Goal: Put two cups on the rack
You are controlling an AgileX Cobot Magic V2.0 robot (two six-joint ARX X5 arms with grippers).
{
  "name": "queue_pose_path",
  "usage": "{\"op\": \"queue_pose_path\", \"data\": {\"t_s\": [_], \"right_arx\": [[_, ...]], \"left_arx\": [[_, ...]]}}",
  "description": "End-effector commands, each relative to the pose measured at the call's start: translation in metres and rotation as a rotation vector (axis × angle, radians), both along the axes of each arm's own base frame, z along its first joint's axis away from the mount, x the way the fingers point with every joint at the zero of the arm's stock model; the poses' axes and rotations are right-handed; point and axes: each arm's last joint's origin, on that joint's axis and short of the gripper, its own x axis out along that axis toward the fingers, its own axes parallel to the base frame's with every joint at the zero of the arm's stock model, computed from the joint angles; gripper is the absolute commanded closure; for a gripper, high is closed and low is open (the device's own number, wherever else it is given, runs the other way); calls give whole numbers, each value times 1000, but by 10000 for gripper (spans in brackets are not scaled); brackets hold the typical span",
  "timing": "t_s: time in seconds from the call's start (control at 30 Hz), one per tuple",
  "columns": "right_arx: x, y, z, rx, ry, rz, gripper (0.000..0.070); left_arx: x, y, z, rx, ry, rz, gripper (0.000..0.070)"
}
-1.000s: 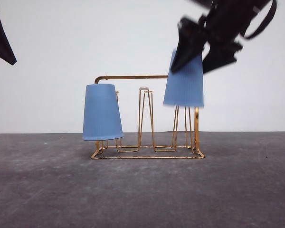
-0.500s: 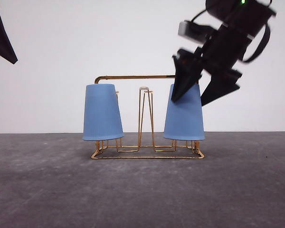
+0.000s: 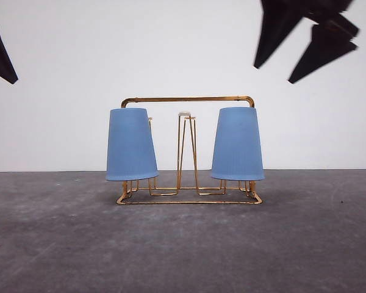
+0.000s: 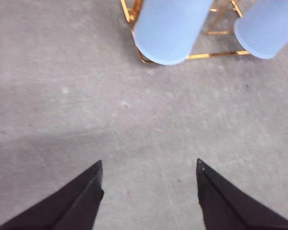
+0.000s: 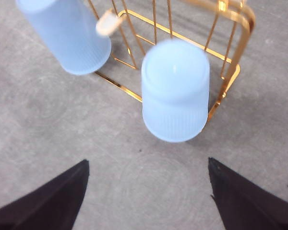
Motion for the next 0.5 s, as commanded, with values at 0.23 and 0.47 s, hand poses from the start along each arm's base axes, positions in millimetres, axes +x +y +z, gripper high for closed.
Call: {"op": "queue_pose_path", "data": {"t_s": [0.23,0.47], "right_arx": [[-49,-17,-58,130,-88,-61,214],[-60,-21,-87,223,-95,-131,213]], "left_arx": [[-10,4,-19,-36,-85,13,359],[-22,8,-48,-45,-67,25,357]]}}
